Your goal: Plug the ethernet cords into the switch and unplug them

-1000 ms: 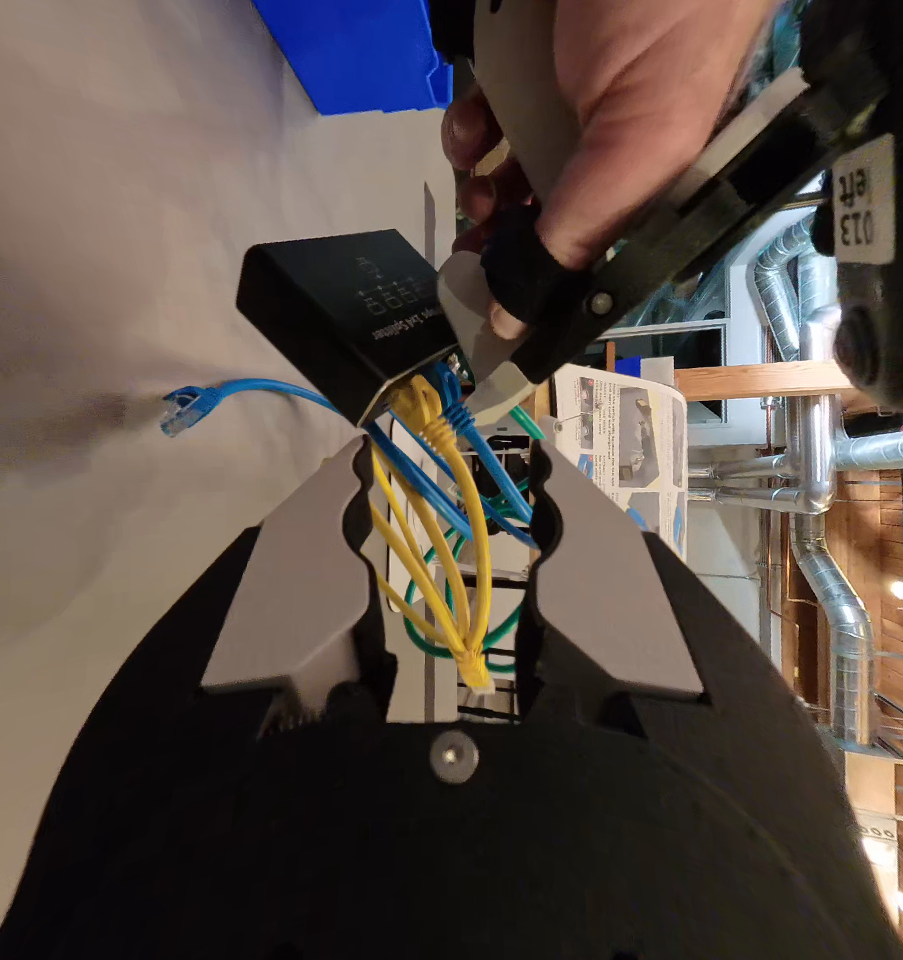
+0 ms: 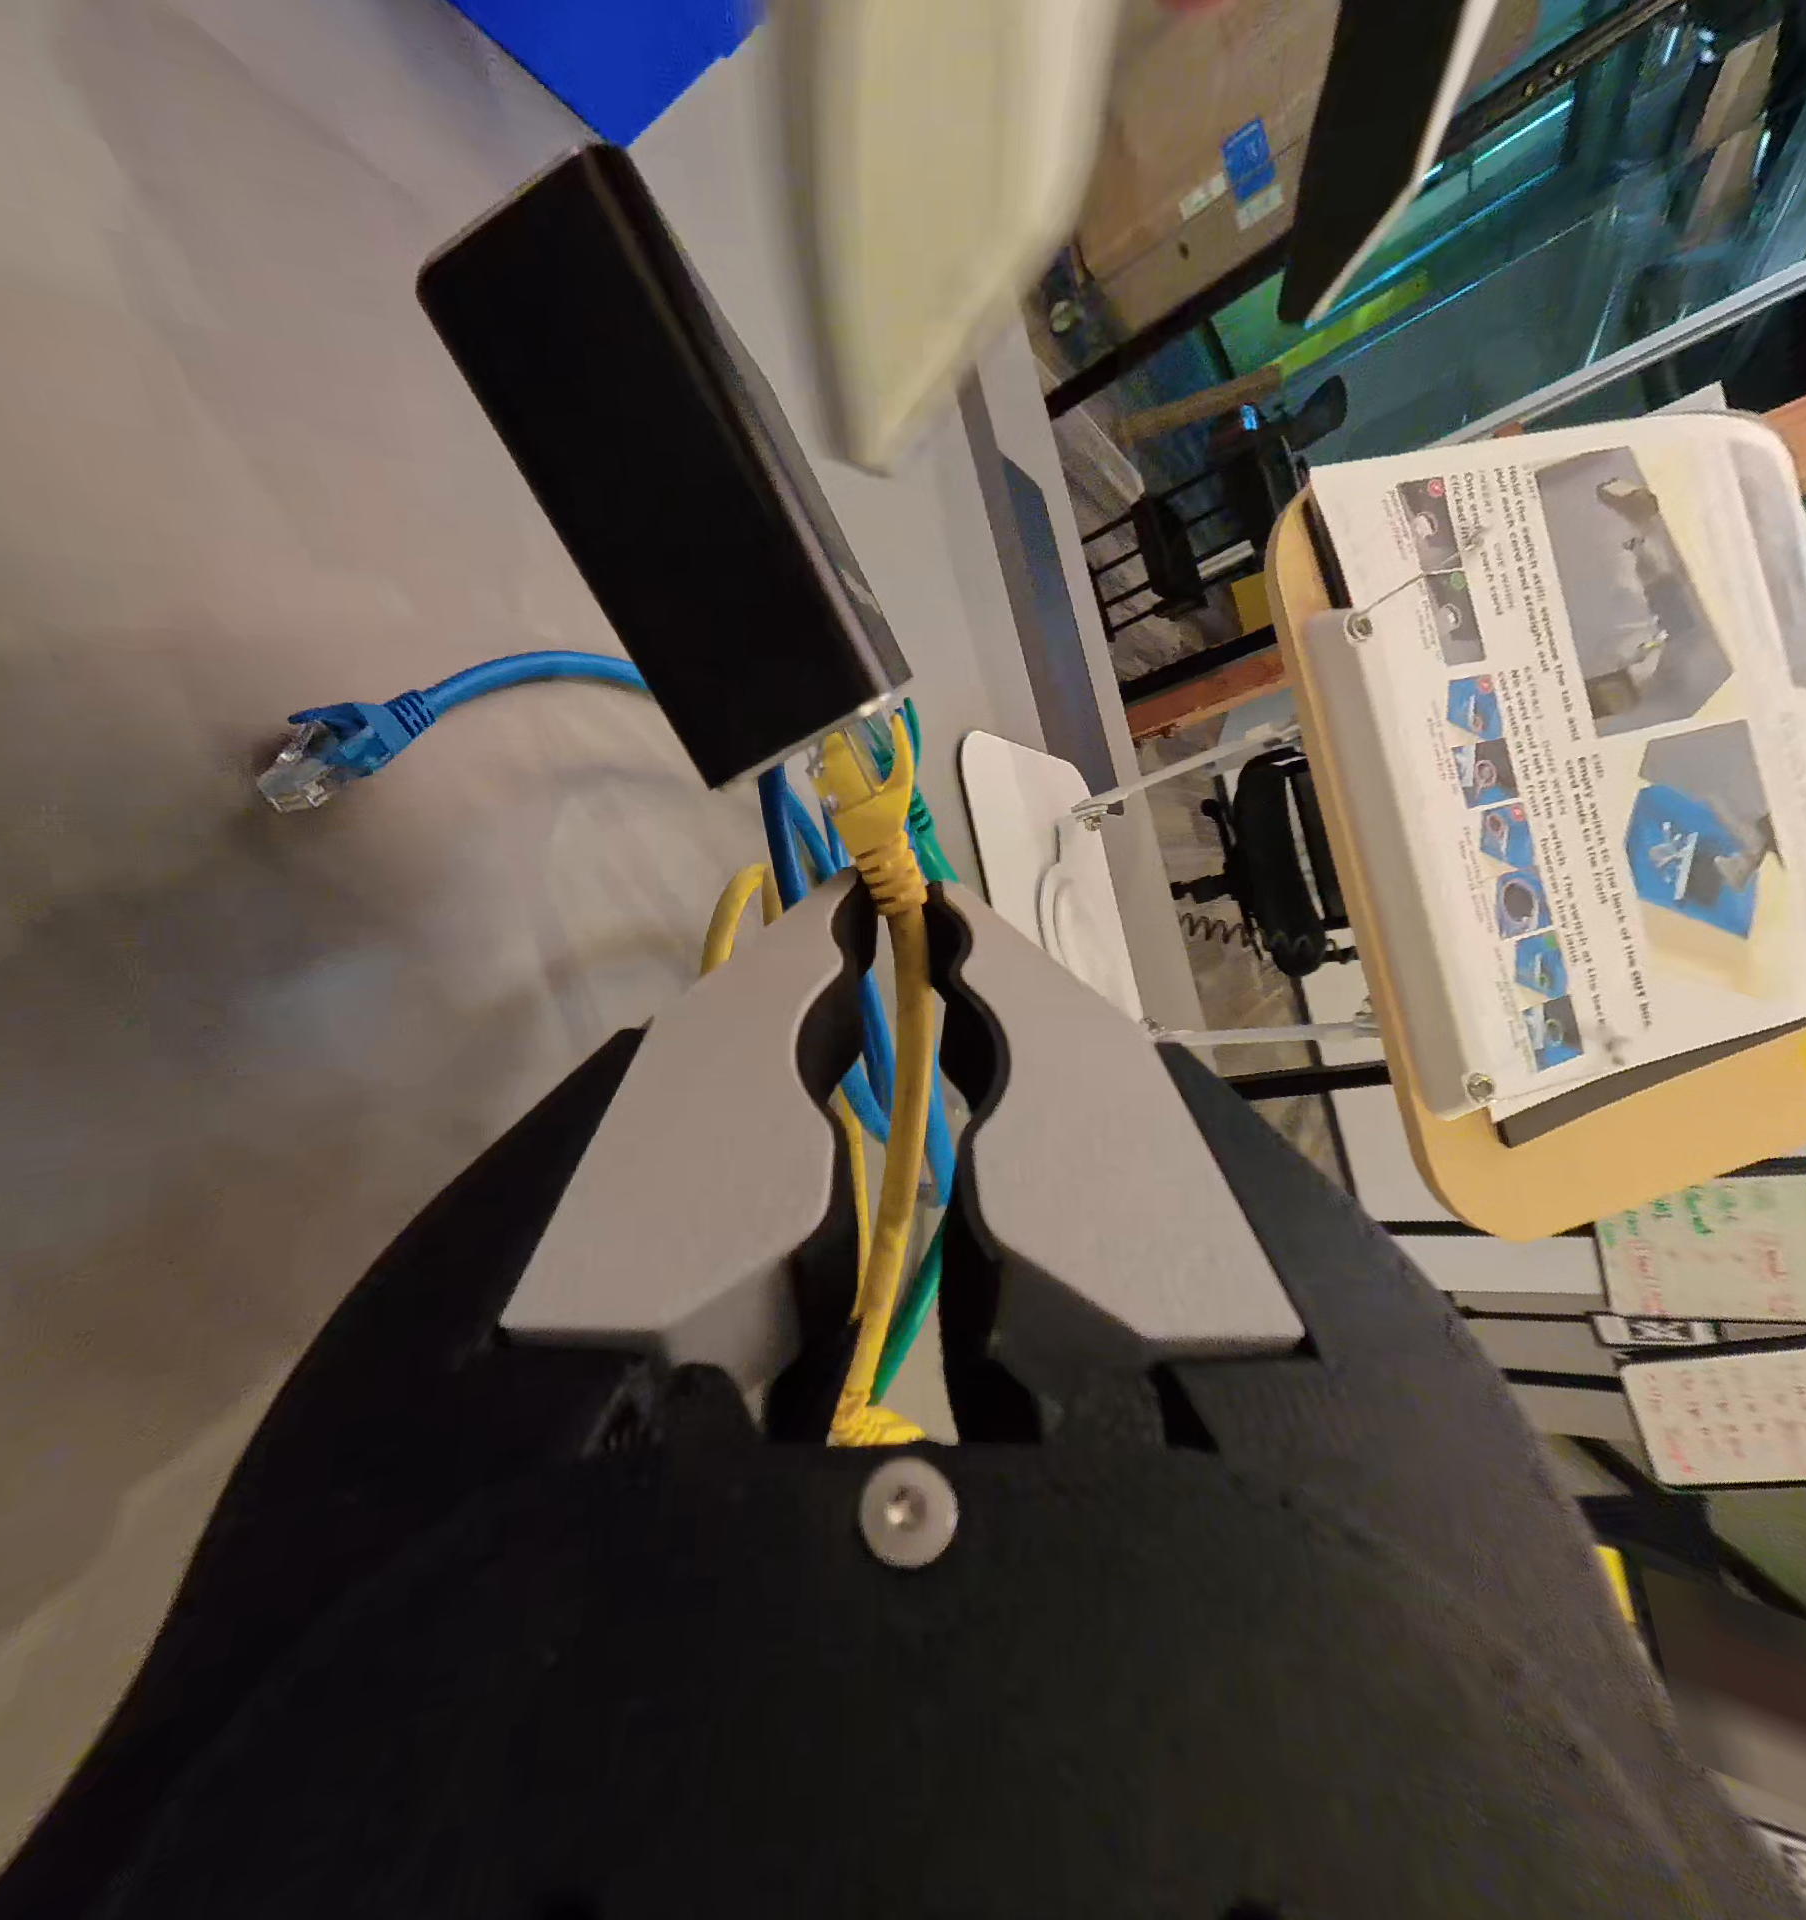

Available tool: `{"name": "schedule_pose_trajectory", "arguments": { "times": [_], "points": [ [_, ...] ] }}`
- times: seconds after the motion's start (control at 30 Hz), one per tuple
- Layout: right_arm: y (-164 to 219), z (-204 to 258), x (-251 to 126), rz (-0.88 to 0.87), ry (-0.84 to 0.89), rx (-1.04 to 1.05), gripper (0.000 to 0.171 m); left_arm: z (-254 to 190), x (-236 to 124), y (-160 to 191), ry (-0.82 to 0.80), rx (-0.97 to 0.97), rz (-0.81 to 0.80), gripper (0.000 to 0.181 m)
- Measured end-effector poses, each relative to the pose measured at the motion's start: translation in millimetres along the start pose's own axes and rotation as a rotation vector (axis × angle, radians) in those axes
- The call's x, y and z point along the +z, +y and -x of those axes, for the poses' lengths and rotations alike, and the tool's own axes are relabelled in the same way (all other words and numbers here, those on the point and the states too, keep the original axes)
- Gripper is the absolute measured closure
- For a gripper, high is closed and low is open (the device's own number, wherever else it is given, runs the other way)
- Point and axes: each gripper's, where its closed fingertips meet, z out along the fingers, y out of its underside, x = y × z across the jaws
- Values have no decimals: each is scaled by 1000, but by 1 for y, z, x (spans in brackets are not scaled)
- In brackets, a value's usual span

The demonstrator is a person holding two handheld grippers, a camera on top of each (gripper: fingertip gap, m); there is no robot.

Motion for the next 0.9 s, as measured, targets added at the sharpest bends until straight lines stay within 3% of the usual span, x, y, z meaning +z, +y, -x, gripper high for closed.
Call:
{"name": "schedule_pose_trajectory", "arguments": {
  "times": [0.03,0.17,0.37,0.67,0.9],
  "points": [
    [0,-1,-1,-6,-5,16,166,-4,-1,3,-30,63,20,73],
    [-1,-3,-3,-19,-21,84,165,-19,2,17,-113,277,101,76],
    [-2,-6,-8,-53,-59,215,165,-21,14,22,-229,400,84,82],
    [-4,-7,-12,-68,-83,276,164,-14,24,24,-433,612,79,140],
    [-7,-6,-15,-94,-111,312,165,-9,26,22,-477,623,62,127]
  ]
}}
